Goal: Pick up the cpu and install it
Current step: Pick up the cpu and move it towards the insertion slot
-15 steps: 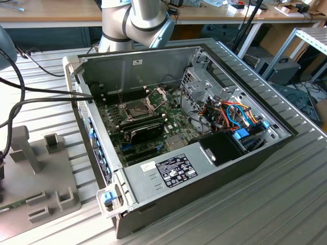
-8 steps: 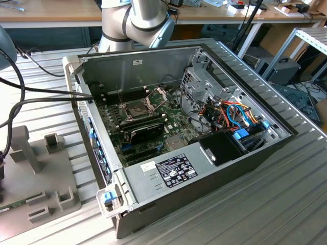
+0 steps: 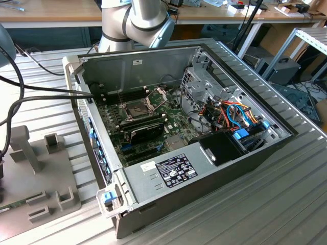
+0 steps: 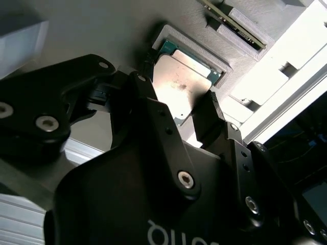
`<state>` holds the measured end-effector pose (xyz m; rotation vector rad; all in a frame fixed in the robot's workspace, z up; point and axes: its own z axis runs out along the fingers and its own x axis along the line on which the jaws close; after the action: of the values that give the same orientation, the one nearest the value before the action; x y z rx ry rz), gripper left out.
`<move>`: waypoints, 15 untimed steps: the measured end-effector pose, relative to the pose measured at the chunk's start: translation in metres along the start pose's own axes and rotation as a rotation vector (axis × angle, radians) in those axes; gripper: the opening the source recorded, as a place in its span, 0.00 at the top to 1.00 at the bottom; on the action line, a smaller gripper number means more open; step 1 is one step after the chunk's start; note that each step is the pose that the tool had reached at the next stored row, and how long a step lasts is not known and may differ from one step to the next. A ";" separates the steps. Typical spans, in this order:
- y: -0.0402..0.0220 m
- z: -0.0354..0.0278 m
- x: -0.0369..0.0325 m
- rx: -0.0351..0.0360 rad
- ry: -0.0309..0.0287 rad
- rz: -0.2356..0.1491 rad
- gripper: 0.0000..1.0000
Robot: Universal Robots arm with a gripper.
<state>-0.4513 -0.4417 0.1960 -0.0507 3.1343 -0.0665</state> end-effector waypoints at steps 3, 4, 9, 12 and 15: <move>0.0000 -0.0003 0.0000 0.0002 0.0002 0.000 0.45; -0.0001 -0.0007 0.0001 0.0002 0.0004 0.000 0.45; -0.0005 -0.0116 0.0000 0.0005 0.0002 0.000 0.45; -0.0011 -0.0260 -0.0001 0.0005 0.0003 0.000 0.45; -0.0017 -0.0387 -0.0001 0.0005 0.0002 0.000 0.45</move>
<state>-0.4513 -0.4417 0.2348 -0.0506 3.1346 -0.0672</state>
